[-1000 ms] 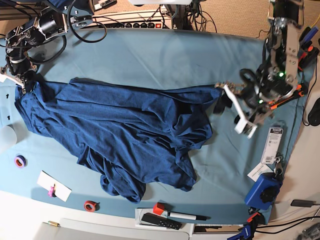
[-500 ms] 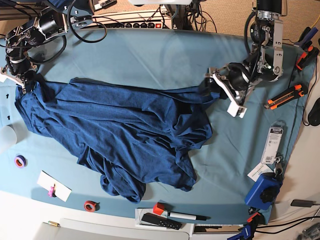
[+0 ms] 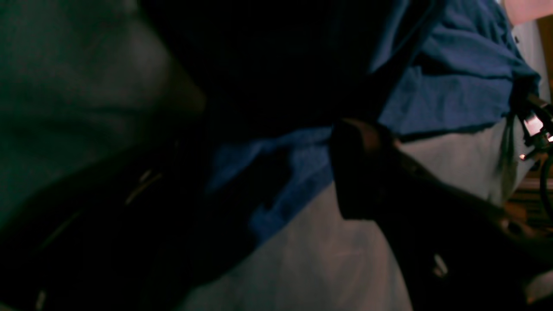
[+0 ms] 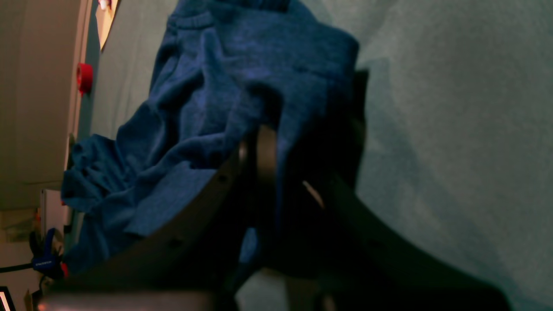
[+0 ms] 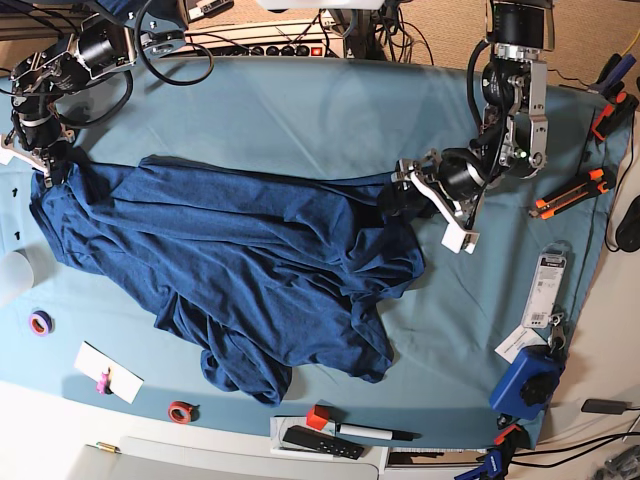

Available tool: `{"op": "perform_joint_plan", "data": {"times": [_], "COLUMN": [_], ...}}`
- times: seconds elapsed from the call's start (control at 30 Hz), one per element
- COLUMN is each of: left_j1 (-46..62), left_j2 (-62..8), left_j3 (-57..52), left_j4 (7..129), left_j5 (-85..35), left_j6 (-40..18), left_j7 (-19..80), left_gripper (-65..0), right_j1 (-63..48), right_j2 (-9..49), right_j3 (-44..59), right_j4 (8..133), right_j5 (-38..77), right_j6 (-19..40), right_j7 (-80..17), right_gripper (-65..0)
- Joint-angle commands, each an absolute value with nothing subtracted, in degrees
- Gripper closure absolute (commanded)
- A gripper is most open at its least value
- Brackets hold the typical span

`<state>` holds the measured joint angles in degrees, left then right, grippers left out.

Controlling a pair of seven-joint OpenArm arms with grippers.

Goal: Layout the t-shirt on the table in an organized manner, then fold the t-shirt properly
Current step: 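Drag the held fabric with the left gripper out toward the left arm's side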

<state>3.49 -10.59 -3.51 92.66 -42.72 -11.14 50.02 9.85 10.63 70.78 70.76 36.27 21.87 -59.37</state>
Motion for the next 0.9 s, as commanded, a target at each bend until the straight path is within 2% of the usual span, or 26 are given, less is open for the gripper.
{"op": "perform_joint_plan", "data": {"times": [0.0, 0.23, 0.27, 0.33, 0.37, 0.43, 0.47, 0.73, 0.87], "left_j1": [2.6, 2.0, 2.0, 1.9, 1.9, 1.9, 1.9, 1.9, 1.9], "left_j2": [-10.2, -8.6, -8.5, -8.4, -8.4, -8.4, -8.4, -9.9, -13.3], "left_j3": [-3.5, -3.5, -3.5, -3.5, -3.5, -3.5, -3.5, -3.5, -3.6], "left_j4": [93.1, 93.0, 93.0, 93.0, 93.0, 93.0, 93.0, 93.1, 93.2], "left_j5": [-42.1, -40.1, -39.6, -39.6, -39.5, -39.2, -39.2, -43.1, -45.2], "left_j6": [-11.1, -11.0, -11.0, -9.9, -10.0, -10.2, -10.2, -16.4, -16.6], "left_j7": [50.5, 48.5, 48.1, 47.9, 47.9, 47.1, 46.8, 49.3, 51.2], "left_gripper": [-43.0, -42.8, -41.0, -32.1, -24.9, -5.4, 0.0, 0.0, 0.0], "right_j1": [10.3, 10.3, 10.3, 10.3, 10.3, 10.3, 10.3, 10.3, 10.3], "right_j2": [12.1, 12.1, 12.1, 12.1, 12.1, 12.1, 12.1, 13.0, 15.3], "right_j3": [70.5, 70.5, 70.5, 70.5, 70.5, 70.5, 70.5, 70.5, 70.5], "right_j4": [71.5, 71.5, 71.5, 71.5, 71.5, 71.5, 71.5, 71.6, 71.6], "right_j5": [37.7, 37.7, 37.7, 37.7, 37.7, 37.7, 37.9, 44.9, 48.3], "right_j6": [22.3, 22.3, 22.3, 22.3, 22.3, 22.3, 22.3, 26.9, 27.9], "right_j7": [-58.9, -59.0, -59.0, -59.0, -59.0, -59.1, -59.2, -64.0, -67.8], "right_gripper": [0.0, 0.0, 0.0, 0.0, 0.0, 0.0, 0.0, 0.0, 0.0]}}
